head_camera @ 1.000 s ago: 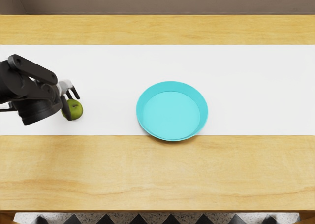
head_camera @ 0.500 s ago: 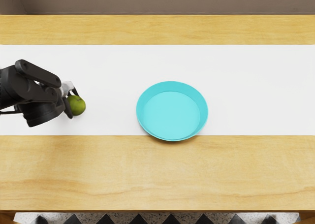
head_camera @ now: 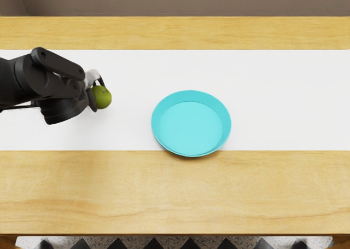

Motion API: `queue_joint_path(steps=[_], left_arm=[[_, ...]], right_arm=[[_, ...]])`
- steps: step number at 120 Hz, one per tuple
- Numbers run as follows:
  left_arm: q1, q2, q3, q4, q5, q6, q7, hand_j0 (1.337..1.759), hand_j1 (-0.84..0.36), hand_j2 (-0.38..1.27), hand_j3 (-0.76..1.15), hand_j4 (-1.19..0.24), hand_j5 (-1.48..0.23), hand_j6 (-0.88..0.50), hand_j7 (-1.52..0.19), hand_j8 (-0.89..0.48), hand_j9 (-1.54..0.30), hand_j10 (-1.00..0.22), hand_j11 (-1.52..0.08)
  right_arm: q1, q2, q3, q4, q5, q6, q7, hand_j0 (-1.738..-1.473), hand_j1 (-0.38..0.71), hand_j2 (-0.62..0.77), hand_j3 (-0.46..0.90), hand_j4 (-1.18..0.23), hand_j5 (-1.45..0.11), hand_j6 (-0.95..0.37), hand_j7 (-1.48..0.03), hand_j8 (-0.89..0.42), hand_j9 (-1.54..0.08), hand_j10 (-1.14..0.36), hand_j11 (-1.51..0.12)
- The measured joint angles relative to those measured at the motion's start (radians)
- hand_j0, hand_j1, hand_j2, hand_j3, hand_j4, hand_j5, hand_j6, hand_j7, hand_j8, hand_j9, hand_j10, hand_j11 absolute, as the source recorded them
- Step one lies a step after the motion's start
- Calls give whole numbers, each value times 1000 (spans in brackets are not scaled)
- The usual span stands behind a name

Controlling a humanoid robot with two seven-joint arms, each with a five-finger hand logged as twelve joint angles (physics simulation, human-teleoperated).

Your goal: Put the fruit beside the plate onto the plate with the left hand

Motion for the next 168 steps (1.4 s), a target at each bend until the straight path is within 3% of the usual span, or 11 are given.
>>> queue_joint_path(steps=[14,33,72,120,147,168], left_arm=[[-51,-85,-23,-1,-2,-3,2,1654,-305,115,0,-402,-790,-385,-786,-536,-785,-583,-784],[-81,-90,-66,-2,-5,-4,3,1655,-271,95,0,-425,-787,-408,-781,-546,-782,-583,-782],[-80,-90,-152,-4,-5,-4,3,1655,-251,90,0,-444,-784,-421,-781,-558,-780,-580,-780],[-24,-90,-237,-5,-1,-3,3,1656,-253,93,0,-441,-756,-423,-755,-545,-751,-562,-751],[-16,-90,-260,0,5,-1,2,1657,65,45,0,-217,-343,-211,-343,-252,-341,-257,-341],[-6,-90,-265,3,6,-23,1,1658,217,21,0,-102,-158,-100,-158,-117,-157,-119,-157]], right_arm=[[0,0,0,0,0,0,0,-1658,-349,0,0,0,0,0,0,0,0,0,0],[0,0,0,0,0,0,0,-1658,-349,0,0,0,0,0,0,0,0,0,0],[0,0,0,0,0,0,0,-1658,-349,0,0,0,0,0,0,0,0,0,0],[0,0,0,0,0,0,0,-1658,-349,0,0,0,0,0,0,0,0,0,0],[0,0,0,0,0,0,0,-1658,-349,0,0,0,0,0,0,0,0,0,0],[0,0,0,0,0,0,0,-1658,-349,0,0,0,0,0,0,0,0,0,0]])
